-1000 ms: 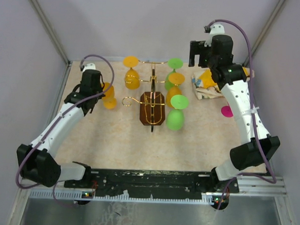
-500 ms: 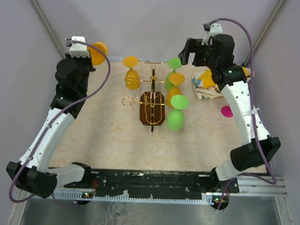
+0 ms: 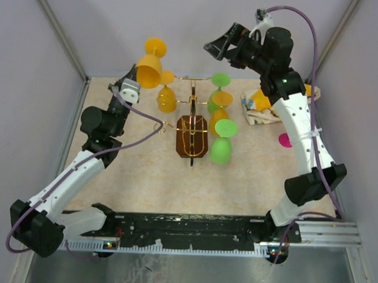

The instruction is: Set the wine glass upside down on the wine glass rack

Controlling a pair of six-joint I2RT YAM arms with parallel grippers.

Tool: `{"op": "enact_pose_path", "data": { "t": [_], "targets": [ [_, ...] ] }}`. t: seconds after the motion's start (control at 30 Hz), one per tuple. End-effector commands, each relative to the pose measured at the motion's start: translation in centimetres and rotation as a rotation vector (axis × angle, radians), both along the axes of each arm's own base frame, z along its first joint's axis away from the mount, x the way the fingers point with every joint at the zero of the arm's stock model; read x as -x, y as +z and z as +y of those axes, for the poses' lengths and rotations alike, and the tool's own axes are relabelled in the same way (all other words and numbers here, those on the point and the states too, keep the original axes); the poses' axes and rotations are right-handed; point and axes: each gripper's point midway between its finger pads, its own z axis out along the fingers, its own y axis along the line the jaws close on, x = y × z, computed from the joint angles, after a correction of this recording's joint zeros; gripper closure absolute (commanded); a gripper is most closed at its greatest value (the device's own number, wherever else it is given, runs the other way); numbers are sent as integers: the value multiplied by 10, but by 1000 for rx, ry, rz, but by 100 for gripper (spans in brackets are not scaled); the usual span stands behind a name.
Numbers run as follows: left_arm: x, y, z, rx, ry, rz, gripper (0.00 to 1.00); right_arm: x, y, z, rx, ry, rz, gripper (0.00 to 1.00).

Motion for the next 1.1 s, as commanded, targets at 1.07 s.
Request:
{"op": "enact_pose_path", "data": {
  "t": [1.07],
  "targets": [
    [58,24,-48,-96,-22,-331,100,20,4,149,-281,344,70,17]
  ]
}}
